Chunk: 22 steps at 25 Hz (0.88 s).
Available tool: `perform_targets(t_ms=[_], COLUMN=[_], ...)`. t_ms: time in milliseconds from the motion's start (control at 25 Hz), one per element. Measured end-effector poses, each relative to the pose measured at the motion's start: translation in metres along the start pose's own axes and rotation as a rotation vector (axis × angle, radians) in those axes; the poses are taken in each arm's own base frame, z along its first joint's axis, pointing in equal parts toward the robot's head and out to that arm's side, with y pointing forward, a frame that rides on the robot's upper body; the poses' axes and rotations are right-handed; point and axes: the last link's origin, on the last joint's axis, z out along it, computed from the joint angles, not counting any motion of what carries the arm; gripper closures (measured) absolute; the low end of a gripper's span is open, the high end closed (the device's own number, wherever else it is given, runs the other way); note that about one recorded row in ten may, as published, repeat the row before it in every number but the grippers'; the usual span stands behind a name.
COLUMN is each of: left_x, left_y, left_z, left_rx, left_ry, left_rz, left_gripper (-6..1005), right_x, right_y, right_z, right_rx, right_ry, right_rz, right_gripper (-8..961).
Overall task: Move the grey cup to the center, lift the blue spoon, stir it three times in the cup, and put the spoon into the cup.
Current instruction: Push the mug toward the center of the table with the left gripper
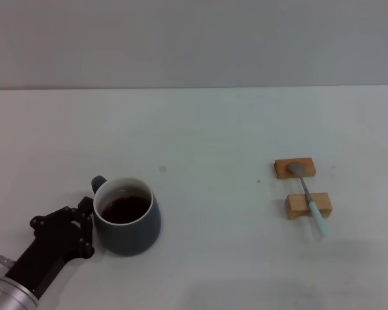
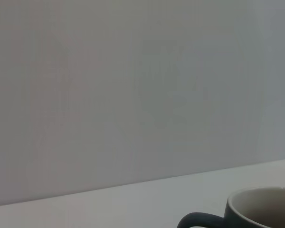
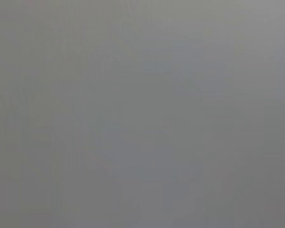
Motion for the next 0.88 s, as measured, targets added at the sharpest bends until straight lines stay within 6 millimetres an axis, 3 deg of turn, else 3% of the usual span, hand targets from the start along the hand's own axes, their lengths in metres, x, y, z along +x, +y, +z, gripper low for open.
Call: perform_targets(t_ms=[320,880], left_x=[-0.002,0.003], left_y=[-0.01,0.003], left_z=[0.0,0.014], left_rx=[0.033,-0.03], left_ry=[-0.018,-0.007], left_rz=[0.013,0.008], left_gripper=[992,989], right_x=[-0.002,-0.002], right_y=[0.001,0.003], right_z=[-0.001,-0.001], right_rx=[-0.003,-0.013], right_ry=[-0.009,-0.015], right_rz=[0.003,0.01], right_gripper=[187,186])
